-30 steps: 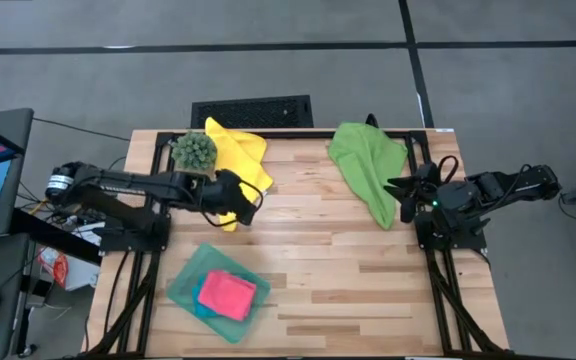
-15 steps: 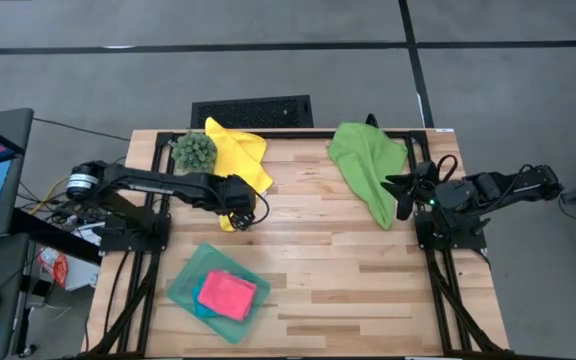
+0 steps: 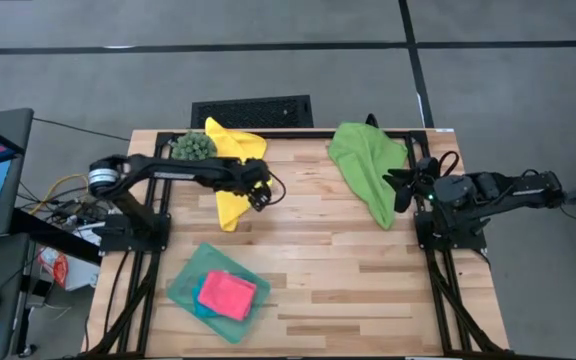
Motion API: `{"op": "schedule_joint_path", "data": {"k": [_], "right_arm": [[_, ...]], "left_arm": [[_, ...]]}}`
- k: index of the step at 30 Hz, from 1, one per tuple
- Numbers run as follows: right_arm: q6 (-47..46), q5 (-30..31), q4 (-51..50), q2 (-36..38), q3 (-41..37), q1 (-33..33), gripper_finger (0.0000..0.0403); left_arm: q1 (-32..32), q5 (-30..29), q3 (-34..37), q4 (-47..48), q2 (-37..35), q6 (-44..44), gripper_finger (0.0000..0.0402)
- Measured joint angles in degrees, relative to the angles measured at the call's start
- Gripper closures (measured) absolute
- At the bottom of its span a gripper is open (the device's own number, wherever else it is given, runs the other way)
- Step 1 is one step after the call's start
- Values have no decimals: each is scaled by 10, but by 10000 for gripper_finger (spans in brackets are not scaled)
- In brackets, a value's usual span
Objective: Fold microfiber towels
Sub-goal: Fold the yellow microfiber towel
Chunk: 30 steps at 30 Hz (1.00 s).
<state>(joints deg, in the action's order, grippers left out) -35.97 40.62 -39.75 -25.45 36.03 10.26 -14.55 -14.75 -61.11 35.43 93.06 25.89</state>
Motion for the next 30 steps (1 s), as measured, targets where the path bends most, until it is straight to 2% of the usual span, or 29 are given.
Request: {"op": "schedule_joint_path", "data": {"k": [5,13,19,21,25,30], "right_arm": [[0,-2,2,0,0,-4,246],[0,-2,2,0,0,-6,246],[-1,-3,4,0,0,-6,246],[-1,-3,4,0,0,-6,246],[-1,-3,4,0,0,-6,246],[-1,-3,7,0,0,-6,246]], "left_arm": [[-11,3,-51,-4,80,-47,158],[-16,-31,-133,1,172,-105,158],[-30,-34,-139,3,205,-99,158],[-37,-15,-139,13,210,-97,166],[-47,14,-142,24,224,-83,215],[-49,65,-144,22,227,-85,329]]}}
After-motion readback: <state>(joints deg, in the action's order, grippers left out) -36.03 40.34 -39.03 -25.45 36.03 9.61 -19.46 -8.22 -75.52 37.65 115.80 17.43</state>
